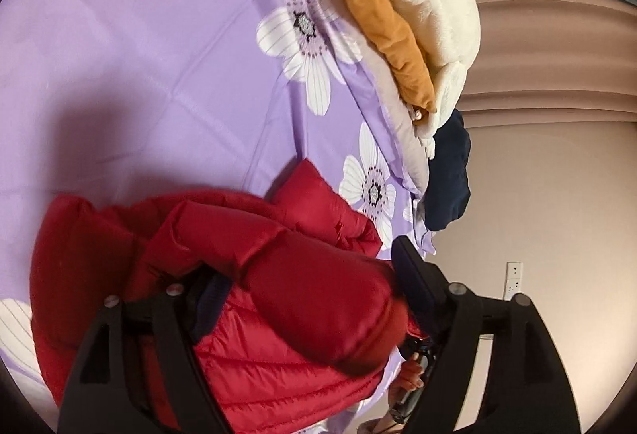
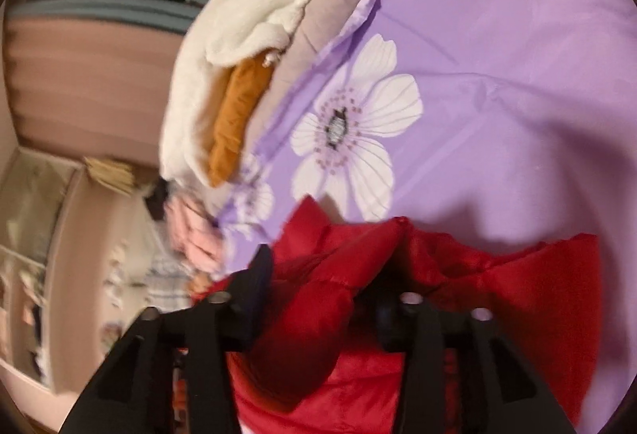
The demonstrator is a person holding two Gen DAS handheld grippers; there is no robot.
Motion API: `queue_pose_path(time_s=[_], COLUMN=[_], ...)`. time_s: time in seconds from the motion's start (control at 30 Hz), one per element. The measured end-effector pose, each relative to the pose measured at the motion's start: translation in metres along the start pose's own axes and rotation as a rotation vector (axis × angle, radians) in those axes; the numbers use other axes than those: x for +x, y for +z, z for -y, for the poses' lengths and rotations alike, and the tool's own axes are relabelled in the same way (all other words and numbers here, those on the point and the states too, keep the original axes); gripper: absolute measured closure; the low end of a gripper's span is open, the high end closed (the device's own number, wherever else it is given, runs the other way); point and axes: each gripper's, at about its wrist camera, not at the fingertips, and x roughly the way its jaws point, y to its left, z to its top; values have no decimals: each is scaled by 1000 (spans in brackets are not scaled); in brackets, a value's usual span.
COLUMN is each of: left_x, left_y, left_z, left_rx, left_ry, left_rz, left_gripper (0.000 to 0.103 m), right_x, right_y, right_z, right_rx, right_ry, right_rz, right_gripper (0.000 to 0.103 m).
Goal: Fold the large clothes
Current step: 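Lower the hem onto the collar and open both grippers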
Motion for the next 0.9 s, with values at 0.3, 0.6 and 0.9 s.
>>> queue_pose_path(time_s=[0.3, 0.6, 0.9], left_x=[-29, -47, -32], left_y=[13, -37, -143], left_z=[12, 54, 51], left_rx=[40, 375, 730], left_ry=[30, 270, 456], left_rz=[100, 142, 216], left_gripper=[18, 18, 18], right_x=[-19, -49, -41], right_y=[10, -9, -109], right_z=[6, -30, -75], right_rx=[124, -128, -725], right_ry=[89, -114, -501], right_rz=[83, 168, 113], right_gripper=[33, 33, 33])
